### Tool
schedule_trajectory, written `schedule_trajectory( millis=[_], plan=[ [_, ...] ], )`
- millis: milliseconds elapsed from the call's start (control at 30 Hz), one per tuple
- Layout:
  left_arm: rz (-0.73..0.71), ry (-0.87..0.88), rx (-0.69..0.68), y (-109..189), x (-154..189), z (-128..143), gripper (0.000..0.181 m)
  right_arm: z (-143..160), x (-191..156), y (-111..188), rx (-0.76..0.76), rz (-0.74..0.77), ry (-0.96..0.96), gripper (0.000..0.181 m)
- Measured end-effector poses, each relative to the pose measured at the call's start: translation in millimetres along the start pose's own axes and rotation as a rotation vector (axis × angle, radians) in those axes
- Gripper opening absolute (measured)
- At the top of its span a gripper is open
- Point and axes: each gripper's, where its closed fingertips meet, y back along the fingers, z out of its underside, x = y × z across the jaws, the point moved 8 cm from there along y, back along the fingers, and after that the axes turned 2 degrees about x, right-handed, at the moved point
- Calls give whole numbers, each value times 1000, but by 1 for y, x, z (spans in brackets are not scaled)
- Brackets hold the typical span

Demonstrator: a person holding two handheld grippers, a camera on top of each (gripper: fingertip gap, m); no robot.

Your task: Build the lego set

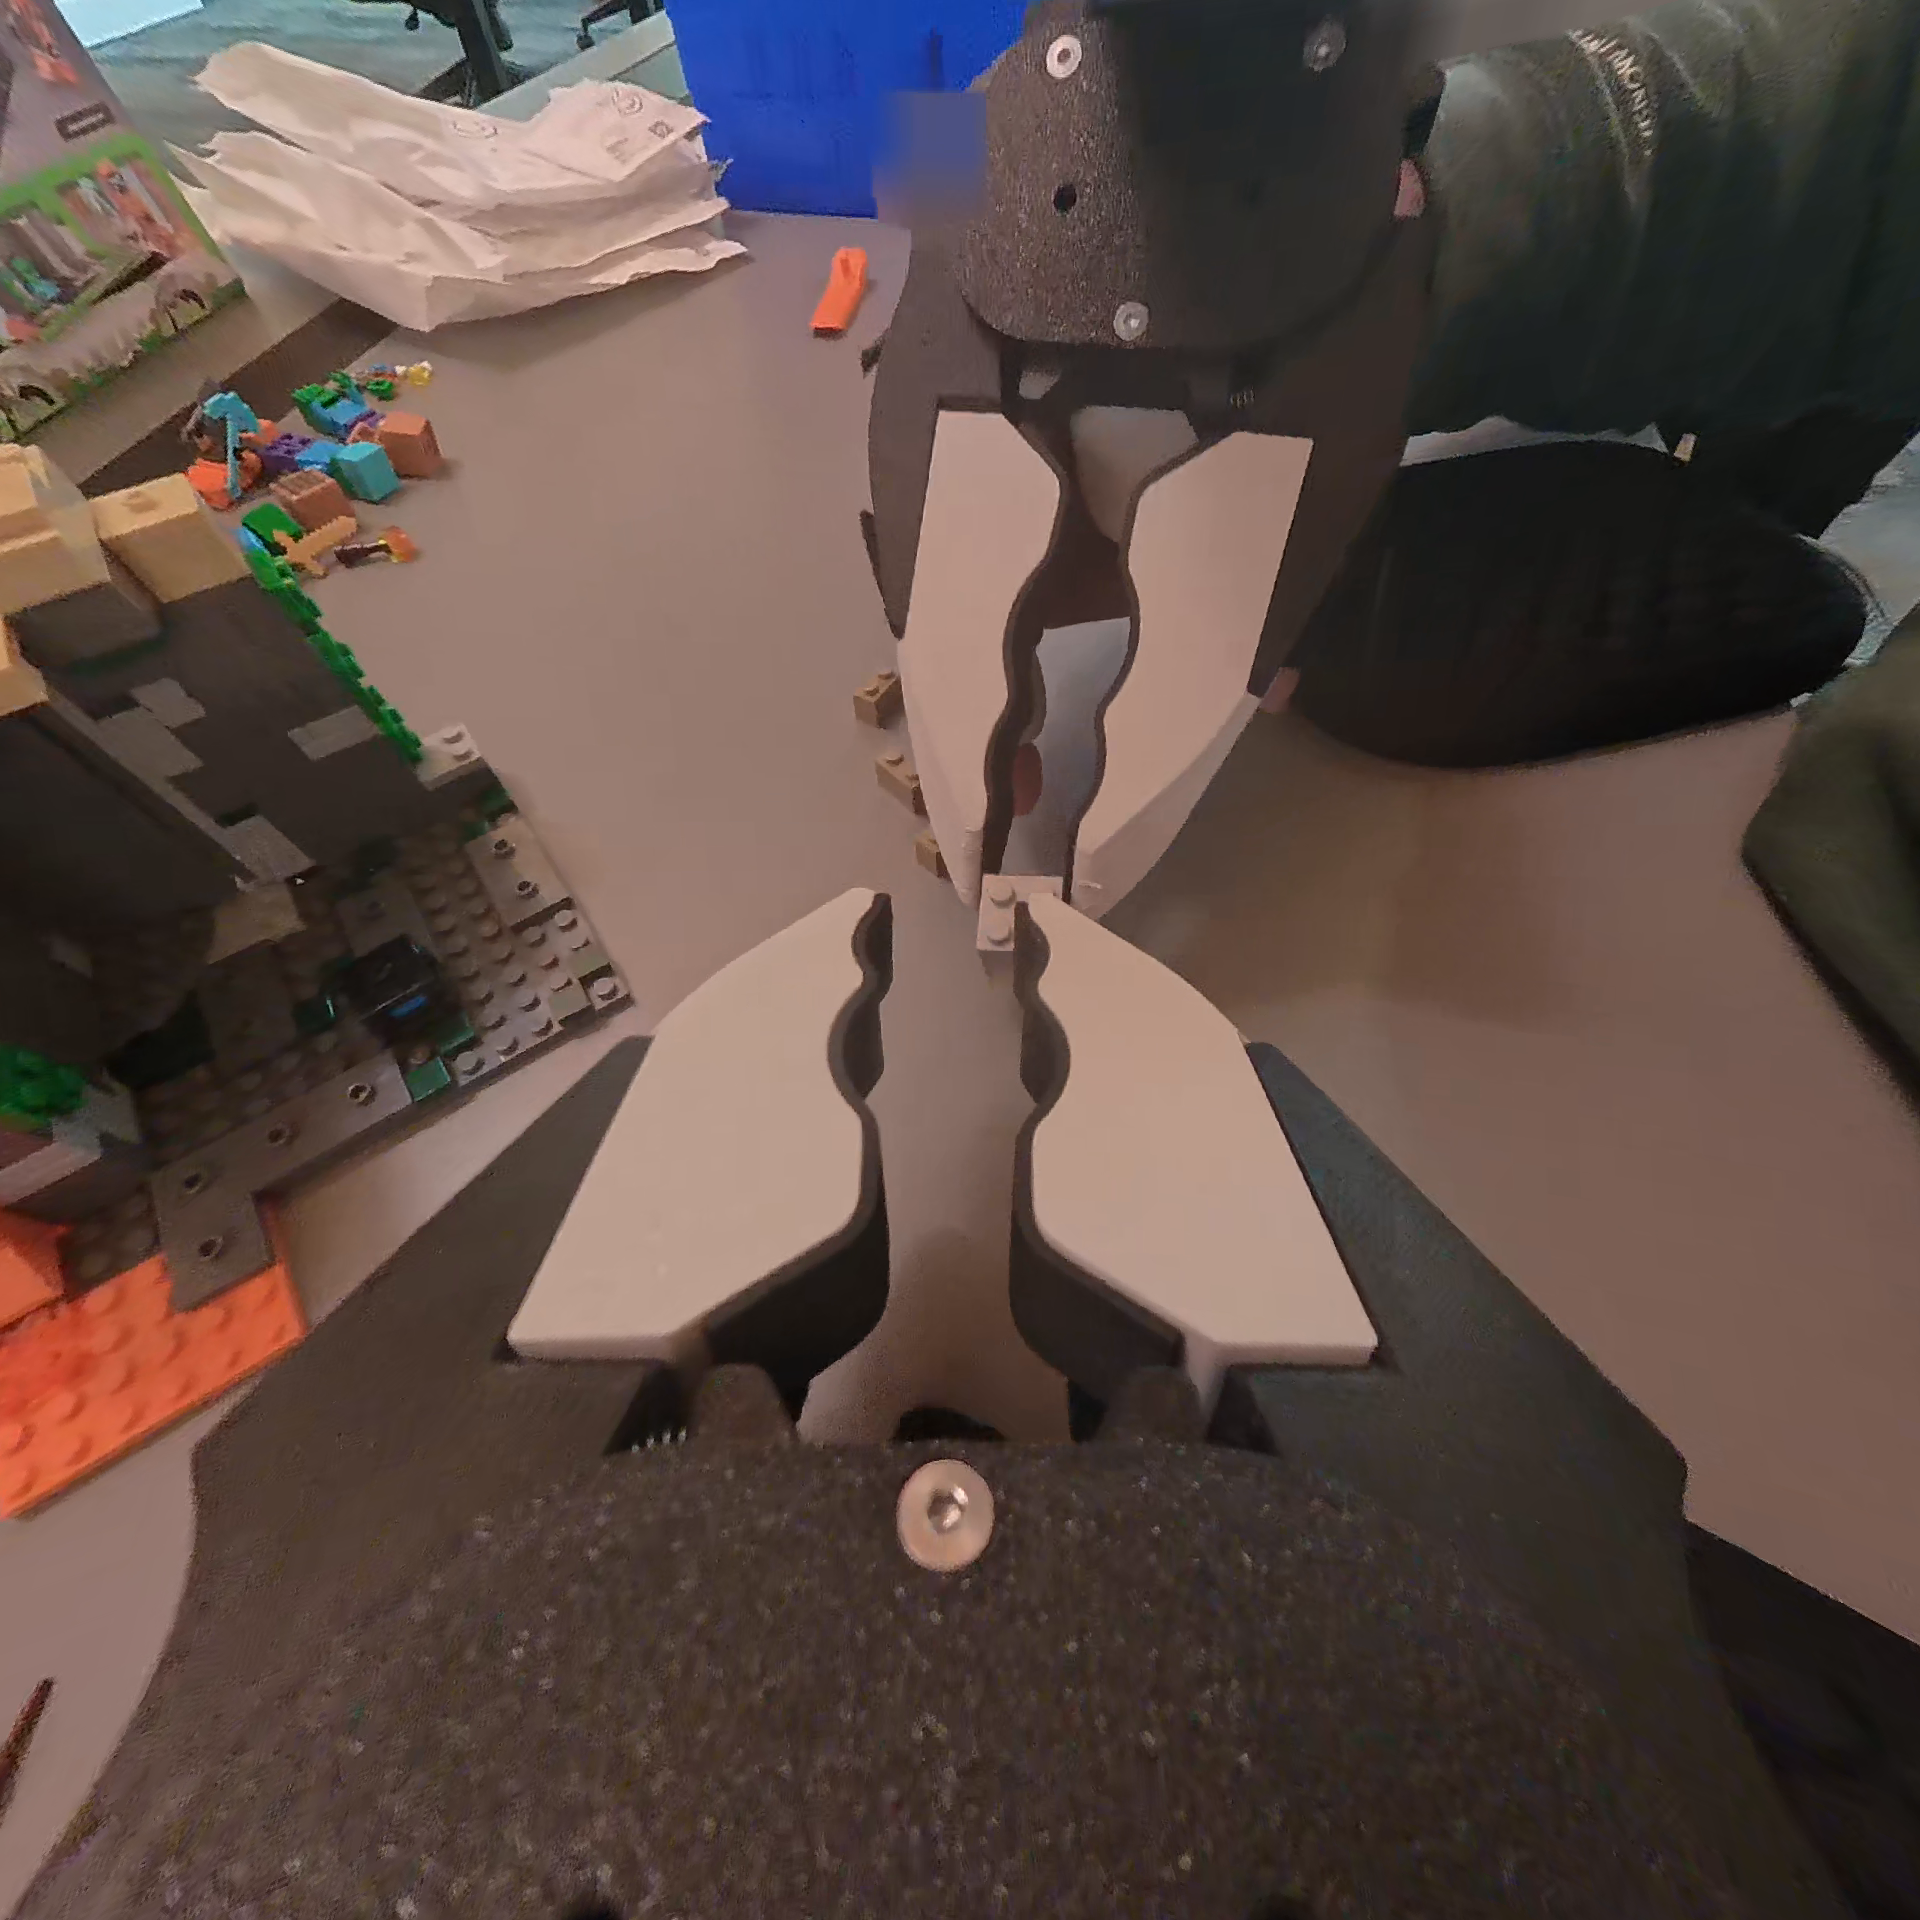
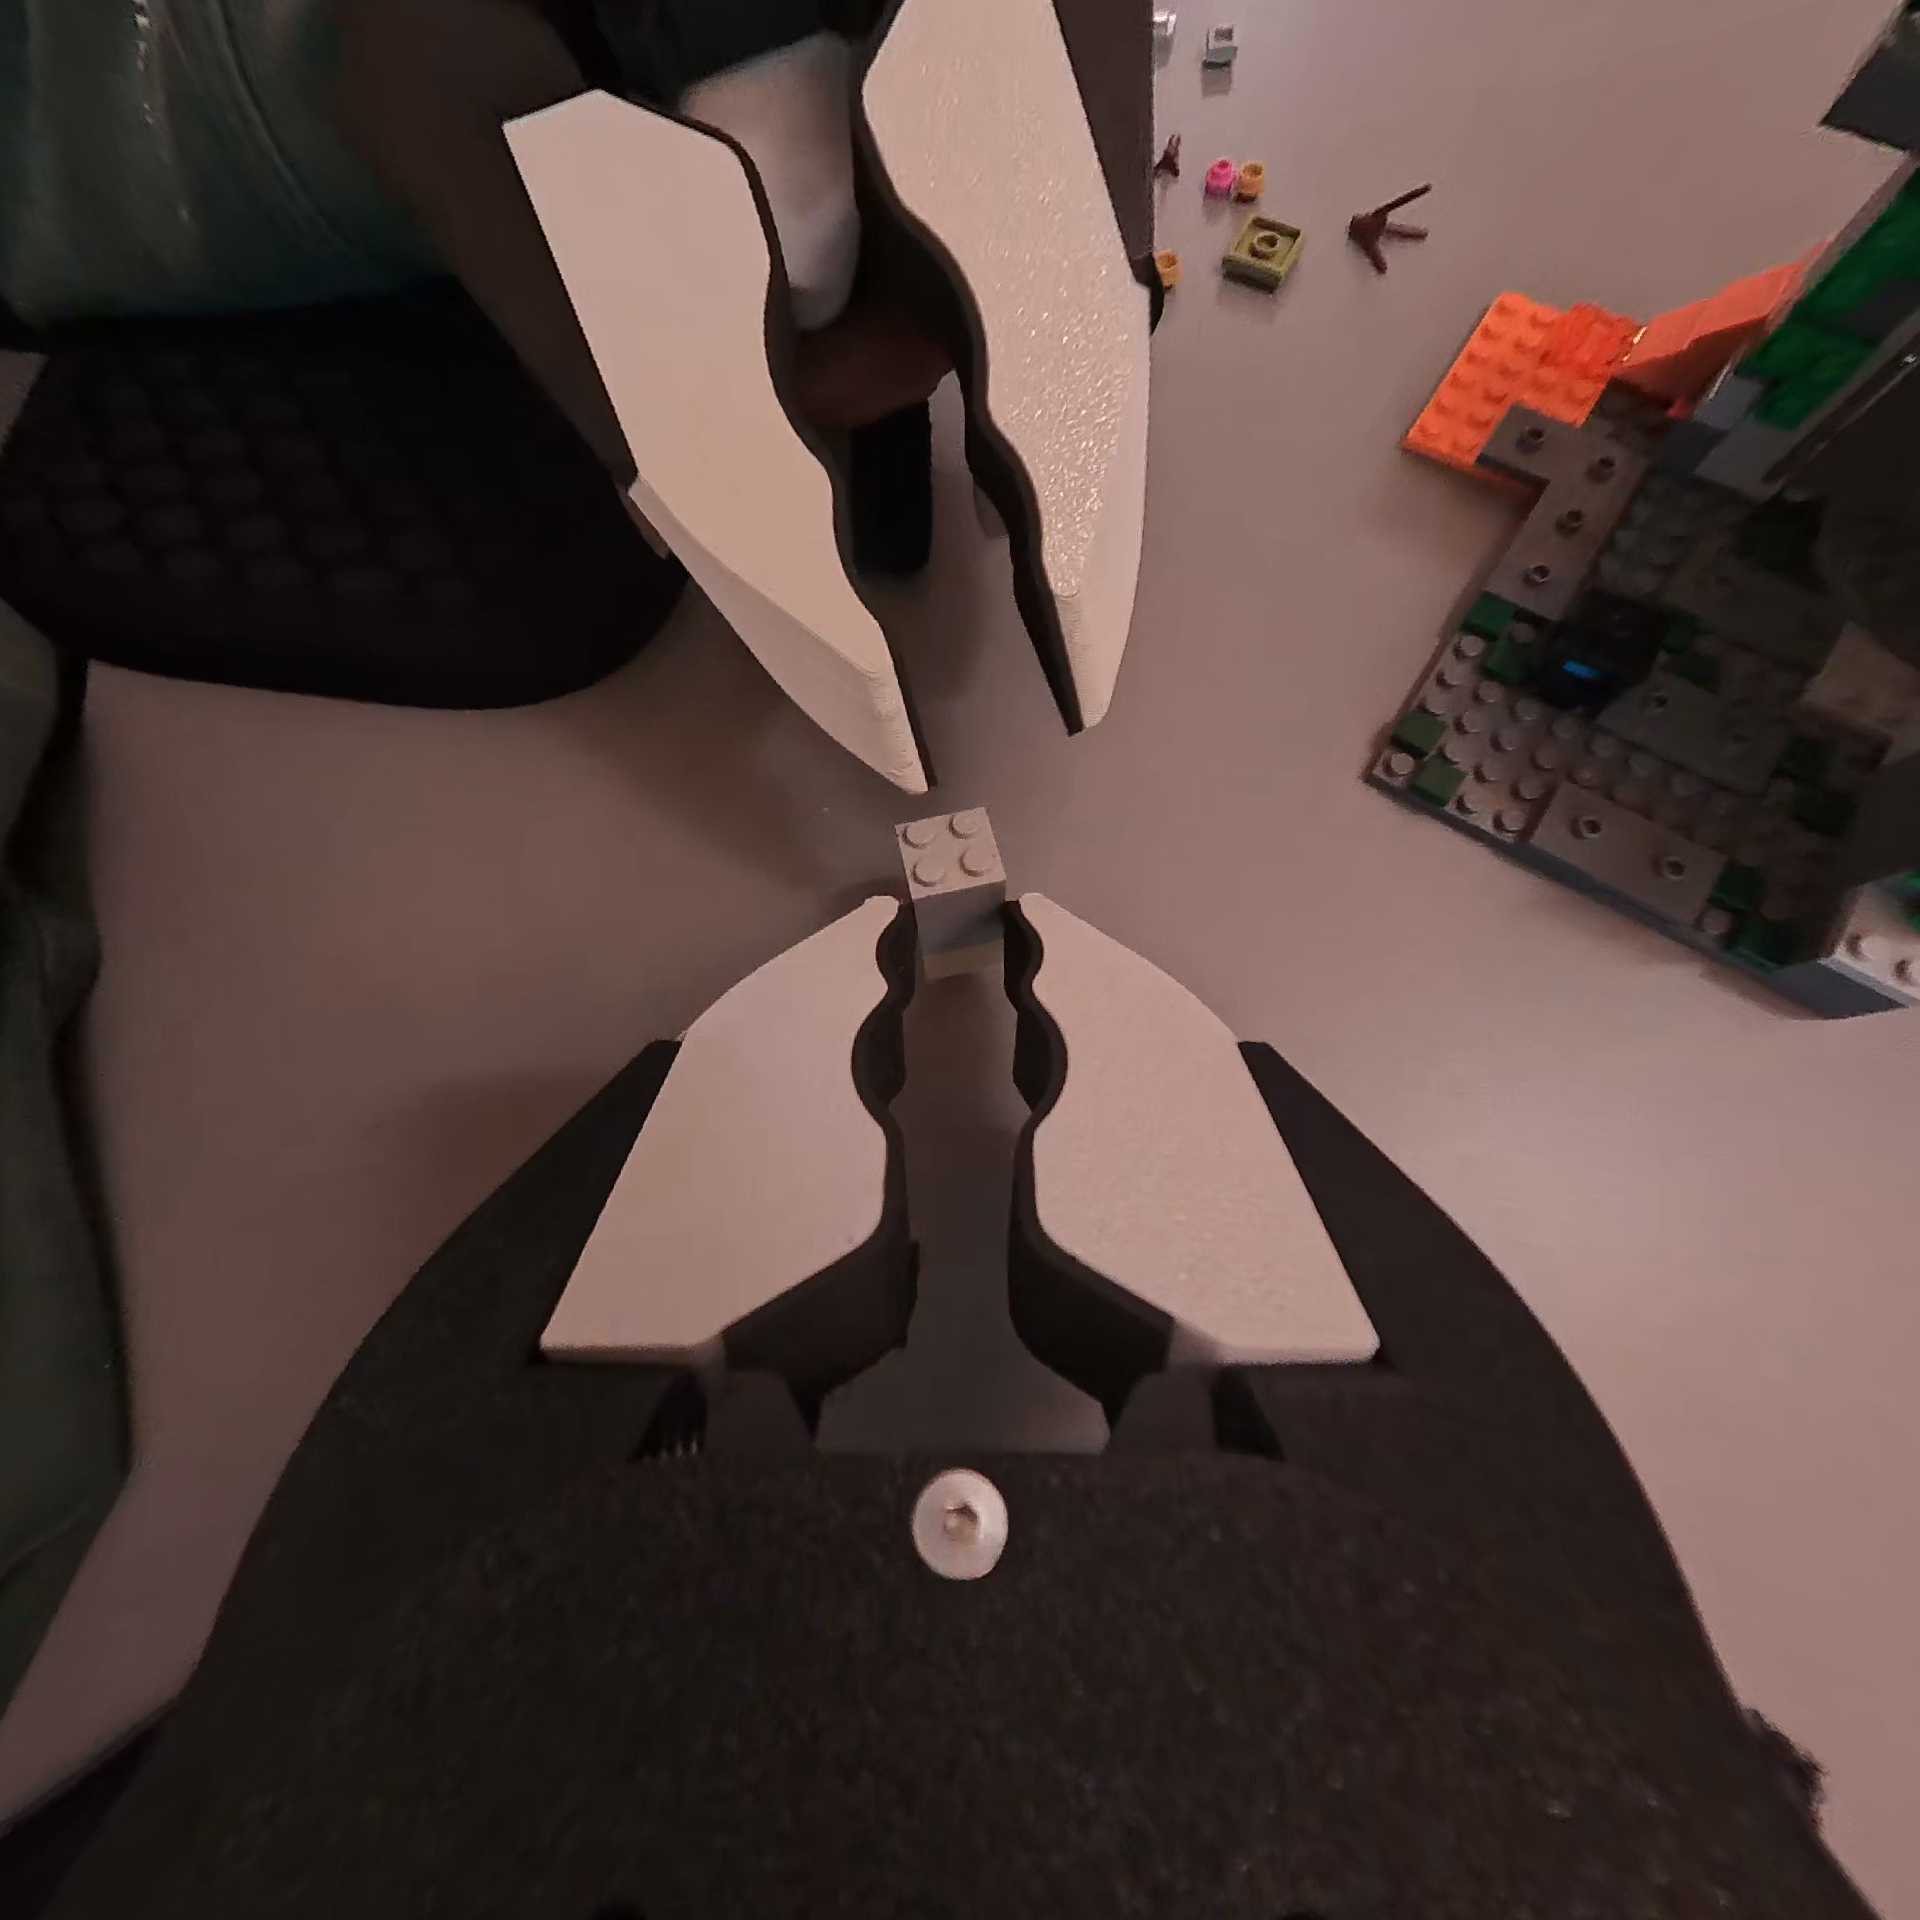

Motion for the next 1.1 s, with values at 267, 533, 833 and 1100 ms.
schedule_trajectory(
  millis=[267, 533, 833, 1100],
  plan=[
    [-10, 1, -3, -2, 0, 1, 22, 5, -1, -1, -15, 8, -15, 17],
    [-10, -4, -33, -5, 2, 3, 20, 8, -2, 10, 5, 19, -12, 23],
    [56, -24, -153, -6, 10, 5, 18, 3, -3, 14, -95, -8, 246, 23],
    [50, -52, -216, 4, 5, 8, 14, -15, -15, -23, -280, -51, 672, 25]
  ],
)
